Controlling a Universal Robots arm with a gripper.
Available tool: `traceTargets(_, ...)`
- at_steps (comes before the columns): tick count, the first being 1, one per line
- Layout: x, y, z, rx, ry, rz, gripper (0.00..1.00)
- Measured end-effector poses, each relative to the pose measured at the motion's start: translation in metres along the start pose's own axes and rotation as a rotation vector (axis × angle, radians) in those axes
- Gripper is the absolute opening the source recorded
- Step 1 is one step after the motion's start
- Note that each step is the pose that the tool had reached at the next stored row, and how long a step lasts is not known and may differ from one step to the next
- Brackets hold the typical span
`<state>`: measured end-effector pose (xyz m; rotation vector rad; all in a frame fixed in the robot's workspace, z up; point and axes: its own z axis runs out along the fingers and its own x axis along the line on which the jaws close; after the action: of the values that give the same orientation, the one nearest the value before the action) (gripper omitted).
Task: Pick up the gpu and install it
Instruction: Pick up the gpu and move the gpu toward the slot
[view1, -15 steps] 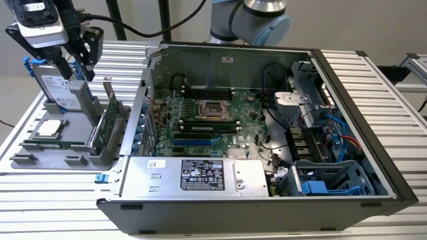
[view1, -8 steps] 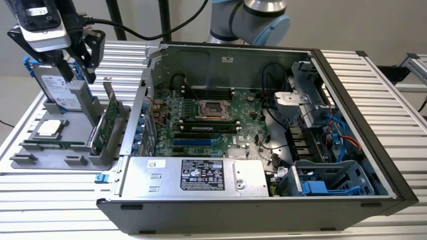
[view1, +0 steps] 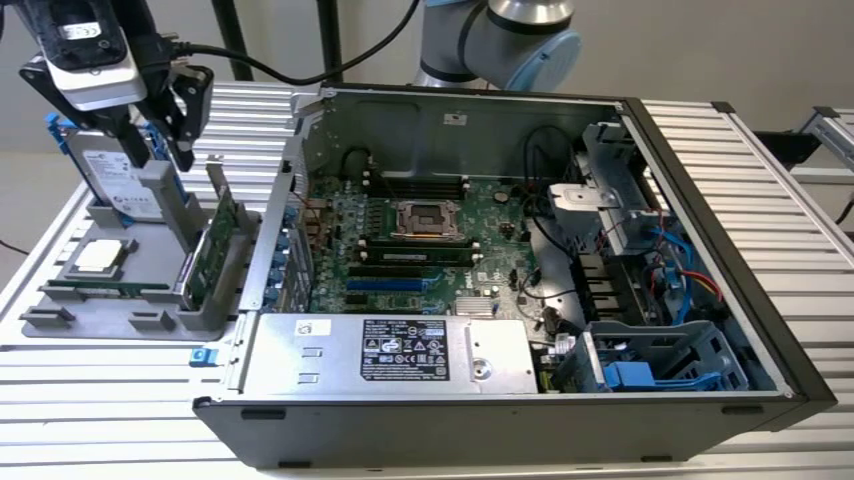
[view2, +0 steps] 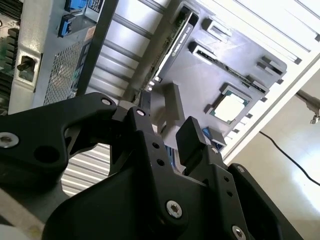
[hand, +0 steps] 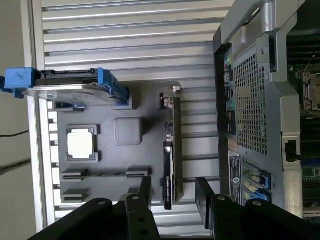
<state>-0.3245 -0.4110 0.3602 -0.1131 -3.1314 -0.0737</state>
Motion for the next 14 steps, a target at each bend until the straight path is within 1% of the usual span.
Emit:
traceTargets(10, -0.0014, -0.001, 0.0047, 0.0004, 0.0039, 0.0, 1.0)
traceTargets(14, -0.0015, -0.0014, 0.006, 0.0003, 0.0041, 0.0, 1.0)
